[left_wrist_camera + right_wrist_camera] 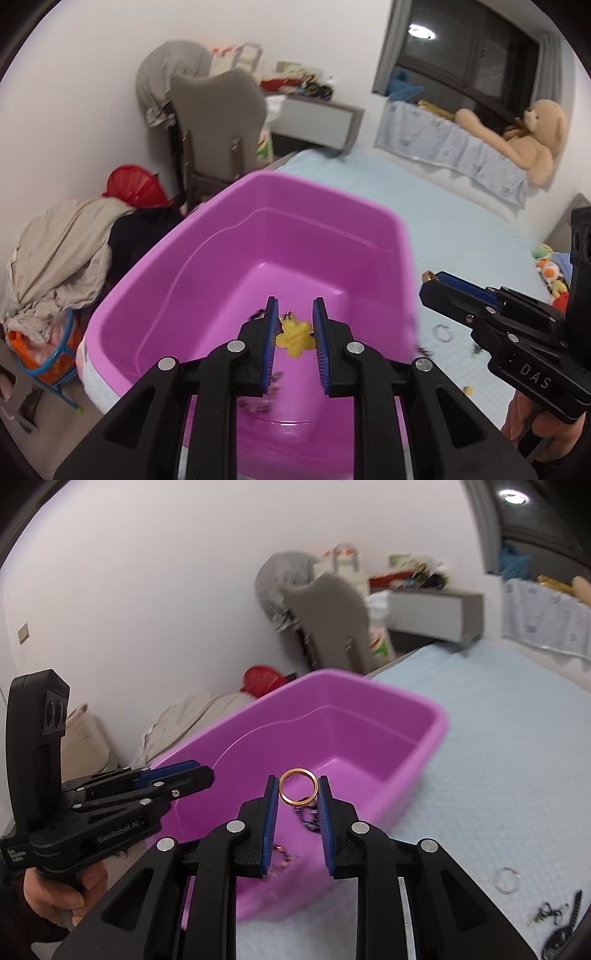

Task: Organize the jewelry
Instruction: 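Carry the gold ring and flower charm over the pink basin with both tools, then open both tools to drop the ring and charm into the basin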

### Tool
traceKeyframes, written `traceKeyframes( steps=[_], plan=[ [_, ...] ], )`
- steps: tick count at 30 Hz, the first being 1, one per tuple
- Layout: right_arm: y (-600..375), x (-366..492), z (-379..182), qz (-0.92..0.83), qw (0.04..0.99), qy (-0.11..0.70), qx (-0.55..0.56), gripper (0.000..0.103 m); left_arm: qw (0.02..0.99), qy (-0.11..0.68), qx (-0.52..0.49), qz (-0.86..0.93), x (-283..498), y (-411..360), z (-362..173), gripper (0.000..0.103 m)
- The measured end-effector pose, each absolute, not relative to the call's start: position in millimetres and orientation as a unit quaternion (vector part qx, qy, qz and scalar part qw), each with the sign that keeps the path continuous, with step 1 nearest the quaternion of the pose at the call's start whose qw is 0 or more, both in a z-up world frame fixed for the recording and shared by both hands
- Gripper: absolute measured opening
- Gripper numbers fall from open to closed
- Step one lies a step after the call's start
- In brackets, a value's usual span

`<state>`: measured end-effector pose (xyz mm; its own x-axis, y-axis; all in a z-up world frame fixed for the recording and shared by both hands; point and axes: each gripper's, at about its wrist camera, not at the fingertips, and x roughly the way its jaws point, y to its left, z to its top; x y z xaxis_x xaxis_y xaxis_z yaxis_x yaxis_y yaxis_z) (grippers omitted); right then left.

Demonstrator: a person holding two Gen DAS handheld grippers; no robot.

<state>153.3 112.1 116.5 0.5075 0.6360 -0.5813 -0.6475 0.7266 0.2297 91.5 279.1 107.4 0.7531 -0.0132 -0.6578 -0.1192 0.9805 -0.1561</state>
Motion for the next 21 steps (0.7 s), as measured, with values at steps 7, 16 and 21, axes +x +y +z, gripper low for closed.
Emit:
traceKeyframes(
  steps=[7, 16, 21],
  plan=[
    [160, 191, 84, 0.362, 0.842, 0.4, -0.031, 0.021, 0.903, 0.407, -0.129, 0.046, 113, 315, 74, 0.019],
    [177, 213, 69, 0.317, 0.846, 0.423, -0.067, 0.021, 0.893, 0.426, -0.13, 0.057, 125, 321, 63, 0.023],
    [175, 215, 69, 0.307, 0.853, 0.416, -0.074, 0.044, 0.894, 0.423, -0.126, 0.07, 125, 320, 64, 0.063]
  ],
)
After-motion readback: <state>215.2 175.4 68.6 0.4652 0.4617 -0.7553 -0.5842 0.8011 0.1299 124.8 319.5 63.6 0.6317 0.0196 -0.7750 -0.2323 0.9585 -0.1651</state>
